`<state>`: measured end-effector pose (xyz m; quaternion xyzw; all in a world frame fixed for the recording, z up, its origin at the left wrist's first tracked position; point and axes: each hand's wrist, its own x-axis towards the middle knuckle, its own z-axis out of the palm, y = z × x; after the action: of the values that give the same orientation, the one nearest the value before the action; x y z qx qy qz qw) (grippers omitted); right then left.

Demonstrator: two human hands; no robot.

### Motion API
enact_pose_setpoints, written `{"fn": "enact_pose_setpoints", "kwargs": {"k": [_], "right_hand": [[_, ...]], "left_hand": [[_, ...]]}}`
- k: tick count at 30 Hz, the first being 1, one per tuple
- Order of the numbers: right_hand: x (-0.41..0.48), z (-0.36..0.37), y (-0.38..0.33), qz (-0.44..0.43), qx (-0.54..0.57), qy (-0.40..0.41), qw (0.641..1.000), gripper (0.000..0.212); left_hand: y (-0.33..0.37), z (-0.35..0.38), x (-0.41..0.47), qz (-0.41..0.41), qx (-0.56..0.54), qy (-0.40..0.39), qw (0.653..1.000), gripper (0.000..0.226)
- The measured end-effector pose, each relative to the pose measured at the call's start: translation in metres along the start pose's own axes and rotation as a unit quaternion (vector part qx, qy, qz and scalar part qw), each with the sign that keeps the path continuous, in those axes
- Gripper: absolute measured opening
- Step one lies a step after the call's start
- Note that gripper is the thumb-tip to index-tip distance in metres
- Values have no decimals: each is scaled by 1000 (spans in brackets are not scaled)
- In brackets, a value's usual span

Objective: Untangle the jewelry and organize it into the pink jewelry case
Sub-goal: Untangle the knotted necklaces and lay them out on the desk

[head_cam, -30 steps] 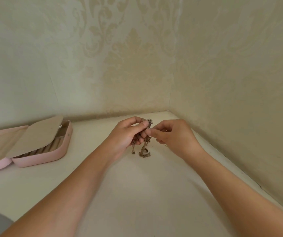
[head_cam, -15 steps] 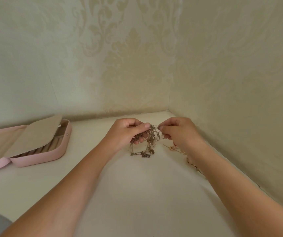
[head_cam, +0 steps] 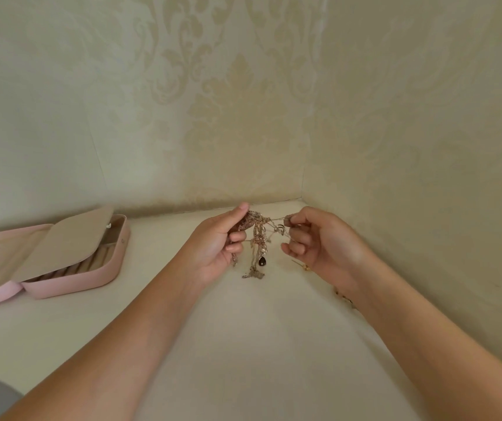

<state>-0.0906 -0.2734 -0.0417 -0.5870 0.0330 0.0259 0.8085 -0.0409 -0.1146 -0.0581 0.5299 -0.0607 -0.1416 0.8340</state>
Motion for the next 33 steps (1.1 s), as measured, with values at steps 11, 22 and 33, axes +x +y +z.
{"fn": "enact_pose_setpoints", "kwargs": {"k": [11, 22, 33], "right_hand": [[-4, 2, 6, -122, -310, 21, 942, 12], [-1, 6, 16, -84, -196, 10, 977, 6], [3, 2, 11, -85, -83, 84, 989, 13]], "left_hand": [[3, 2, -7, 35, 188, -43, 981, 25], [1, 5, -7, 52, 180, -68, 980, 31], [-2, -1, -3, -27, 241, -80, 967, 25]]}}
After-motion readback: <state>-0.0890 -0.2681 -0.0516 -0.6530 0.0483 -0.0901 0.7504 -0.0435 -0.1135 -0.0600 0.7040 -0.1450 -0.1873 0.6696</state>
